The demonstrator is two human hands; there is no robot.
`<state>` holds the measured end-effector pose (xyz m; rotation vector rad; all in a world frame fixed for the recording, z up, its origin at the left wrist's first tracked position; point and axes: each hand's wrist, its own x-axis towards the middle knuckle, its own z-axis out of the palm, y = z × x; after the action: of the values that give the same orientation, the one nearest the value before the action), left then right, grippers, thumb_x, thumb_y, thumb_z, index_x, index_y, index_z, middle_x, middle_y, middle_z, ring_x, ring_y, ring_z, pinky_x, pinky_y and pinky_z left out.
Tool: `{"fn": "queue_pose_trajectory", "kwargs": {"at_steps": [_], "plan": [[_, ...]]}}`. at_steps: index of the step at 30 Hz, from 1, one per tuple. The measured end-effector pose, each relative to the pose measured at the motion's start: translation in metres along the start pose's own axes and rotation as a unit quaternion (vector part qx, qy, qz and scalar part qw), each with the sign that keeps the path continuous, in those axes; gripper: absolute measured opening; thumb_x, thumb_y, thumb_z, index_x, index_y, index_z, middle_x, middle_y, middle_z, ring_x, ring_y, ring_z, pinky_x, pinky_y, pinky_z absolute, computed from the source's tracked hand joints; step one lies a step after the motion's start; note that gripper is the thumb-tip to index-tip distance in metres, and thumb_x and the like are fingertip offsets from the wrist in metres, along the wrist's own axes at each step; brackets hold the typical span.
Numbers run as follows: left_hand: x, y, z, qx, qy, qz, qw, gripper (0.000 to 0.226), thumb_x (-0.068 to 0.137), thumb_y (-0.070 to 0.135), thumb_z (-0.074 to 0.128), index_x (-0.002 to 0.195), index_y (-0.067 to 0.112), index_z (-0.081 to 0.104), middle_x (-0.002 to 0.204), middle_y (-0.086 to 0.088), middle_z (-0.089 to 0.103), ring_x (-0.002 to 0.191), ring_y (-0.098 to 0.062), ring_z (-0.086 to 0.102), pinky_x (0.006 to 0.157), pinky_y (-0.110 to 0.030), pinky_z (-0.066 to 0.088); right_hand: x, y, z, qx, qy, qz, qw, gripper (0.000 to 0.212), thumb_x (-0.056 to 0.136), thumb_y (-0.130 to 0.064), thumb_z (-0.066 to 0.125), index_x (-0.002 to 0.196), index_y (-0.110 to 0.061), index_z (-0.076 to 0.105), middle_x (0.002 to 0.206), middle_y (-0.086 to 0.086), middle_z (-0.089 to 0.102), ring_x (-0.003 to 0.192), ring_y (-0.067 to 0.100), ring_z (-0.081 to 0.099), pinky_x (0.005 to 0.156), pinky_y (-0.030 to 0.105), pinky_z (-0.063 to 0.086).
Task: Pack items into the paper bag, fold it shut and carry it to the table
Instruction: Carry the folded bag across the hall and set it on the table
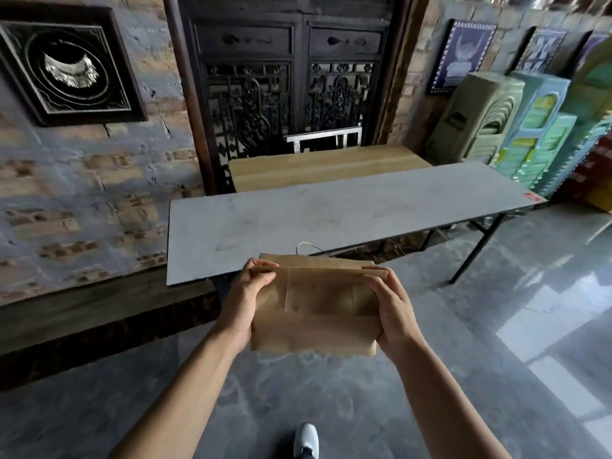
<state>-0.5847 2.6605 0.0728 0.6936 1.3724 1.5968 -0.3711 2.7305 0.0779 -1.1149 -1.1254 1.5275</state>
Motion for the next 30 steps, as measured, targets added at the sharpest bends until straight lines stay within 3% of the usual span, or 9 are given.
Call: {"fn": "queue_pose_trajectory", "kwargs": {"at_steps": [4, 10, 12, 16, 21, 23, 26, 30], "plan": [[0.084, 0.016, 0.009, -0.016, 0.015, 0.009, 1.0, 0.012, 0.077, 0.018, 0.059, 0.075, 0.028, 0.067, 0.09, 0.002, 0.063, 0.099, -0.023, 0.053, 0.08, -0.032, 0.04, 0.098, -0.016, 0.021, -0.015, -0.041, 0.009, 0.999, 0.022, 0.069, -0.021, 0.067, 0.09, -0.015, 0.067, 0.079, -0.008, 0.067, 0.071, 0.005, 0.061, 0.069, 0.029, 0.046], [0.176, 0.017, -0.002, -0.03, 0.09, -0.014, 0.995, 0.02, 0.087, 0.012, 0.061, 0.076, 0.027, 0.068, 0.102, -0.008, 0.062, 0.106, -0.029, 0.056, 0.091, -0.04, 0.04, 0.208, -0.009, 0.063, -0.037, -0.081, 0.039, 0.995, 0.02, 0.069, -0.024, 0.066, 0.088, -0.023, 0.066, 0.077, -0.007, 0.066, 0.073, 0.01, 0.06, 0.068, 0.029, 0.046], [0.204, 0.016, -0.009, -0.026, 0.085, -0.018, 0.996, 0.012, 0.08, 0.014, 0.065, 0.077, 0.026, 0.067, 0.099, -0.007, 0.063, 0.101, -0.028, 0.057, 0.085, -0.039, 0.041, 0.239, 0.0, 0.076, -0.046, -0.086, 0.044, 0.994, 0.018, 0.068, -0.022, 0.066, 0.086, -0.022, 0.064, 0.075, -0.005, 0.065, 0.072, 0.013, 0.058, 0.067, 0.032, 0.044], [0.261, 0.007, -0.02, -0.031, 0.073, -0.038, 0.996, 0.02, 0.077, 0.004, 0.067, 0.082, 0.022, 0.064, 0.088, -0.01, 0.063, 0.085, -0.027, 0.057, 0.067, -0.033, 0.044, 0.3, 0.013, 0.097, -0.065, -0.096, 0.066, 0.991, 0.015, 0.065, -0.016, 0.066, 0.079, -0.017, 0.06, 0.074, -0.004, 0.063, 0.072, 0.015, 0.054, 0.066, 0.033, 0.04], [0.343, -0.003, -0.038, -0.021, 0.055, -0.06, 0.996, 0.02, 0.075, 0.003, 0.071, 0.08, 0.021, 0.066, 0.084, -0.007, 0.066, 0.081, -0.025, 0.061, 0.065, -0.033, 0.045, 0.378, 0.022, 0.127, -0.035, -0.102, 0.102, 0.989, 0.016, 0.067, -0.004, 0.068, 0.073, -0.018, 0.065, 0.066, 0.001, 0.062, 0.066, 0.02, 0.056, 0.057, 0.026, 0.042], [0.376, -0.005, -0.048, -0.013, 0.06, -0.067, 0.996, 0.022, 0.076, 0.0, 0.073, 0.079, 0.021, 0.068, 0.083, -0.005, 0.068, 0.082, -0.022, 0.063, 0.069, -0.031, 0.047, 0.407, 0.026, 0.139, -0.025, -0.106, 0.118, 0.987, 0.021, 0.07, 0.003, 0.068, 0.069, -0.018, 0.068, 0.074, 0.005, 0.065, 0.065, 0.02, 0.06, 0.057, 0.023, 0.046], [0.419, -0.015, -0.067, 0.006, 0.071, -0.085, 0.994, 0.023, 0.076, -0.004, 0.073, 0.078, 0.02, 0.071, 0.079, -0.001, 0.071, 0.08, -0.018, 0.066, 0.072, -0.025, 0.05, 0.445, 0.036, 0.159, -0.049, -0.109, 0.131, 0.984, 0.024, 0.072, 0.007, 0.07, 0.066, -0.016, 0.072, 0.102, 0.009, 0.062, 0.076, 0.014, 0.063, 0.066, 0.024, 0.046], [0.462, -0.032, -0.087, 0.02, 0.074, -0.116, 0.99, 0.021, 0.073, -0.003, 0.077, 0.078, 0.018, 0.074, 0.079, 0.002, 0.074, 0.079, -0.011, 0.07, 0.065, -0.015, 0.054, 0.485, 0.062, 0.181, -0.112, -0.088, 0.142, 0.98, 0.017, 0.073, 0.003, 0.073, 0.069, -0.014, 0.074, 0.11, 0.007, 0.062, 0.072, 0.001, 0.066, 0.06, 0.01, 0.045]]}}
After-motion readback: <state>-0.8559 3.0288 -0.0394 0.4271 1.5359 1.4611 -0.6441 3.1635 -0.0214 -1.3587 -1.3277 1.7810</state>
